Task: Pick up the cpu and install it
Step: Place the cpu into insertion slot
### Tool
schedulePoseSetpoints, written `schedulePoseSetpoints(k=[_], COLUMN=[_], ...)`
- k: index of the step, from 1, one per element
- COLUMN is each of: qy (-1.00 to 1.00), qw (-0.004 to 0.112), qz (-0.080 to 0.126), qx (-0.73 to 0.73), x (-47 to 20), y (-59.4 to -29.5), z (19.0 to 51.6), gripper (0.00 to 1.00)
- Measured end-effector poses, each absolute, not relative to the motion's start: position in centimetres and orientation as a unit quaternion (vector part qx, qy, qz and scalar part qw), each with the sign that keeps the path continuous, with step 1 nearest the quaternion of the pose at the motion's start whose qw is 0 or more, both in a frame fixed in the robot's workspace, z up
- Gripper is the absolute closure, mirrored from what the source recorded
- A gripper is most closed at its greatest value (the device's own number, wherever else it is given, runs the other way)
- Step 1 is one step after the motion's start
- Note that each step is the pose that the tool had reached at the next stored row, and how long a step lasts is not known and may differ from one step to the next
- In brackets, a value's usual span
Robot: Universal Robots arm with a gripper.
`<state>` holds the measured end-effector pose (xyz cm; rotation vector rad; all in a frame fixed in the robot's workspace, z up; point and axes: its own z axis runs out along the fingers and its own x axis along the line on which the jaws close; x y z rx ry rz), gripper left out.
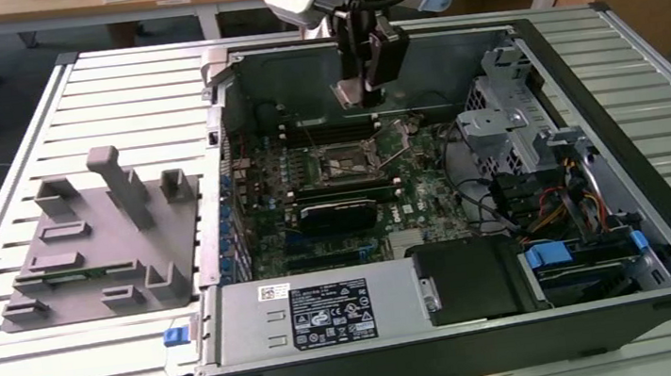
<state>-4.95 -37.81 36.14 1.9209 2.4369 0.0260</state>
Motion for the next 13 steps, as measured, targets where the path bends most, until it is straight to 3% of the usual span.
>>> schedulePoseSetpoints(k=[13], qy=[0.777], qw=[0.019], qz=[0.008], qx=[0.629], x=[-4.95], y=[-37.14], z=[35.4], gripper=[0.47])
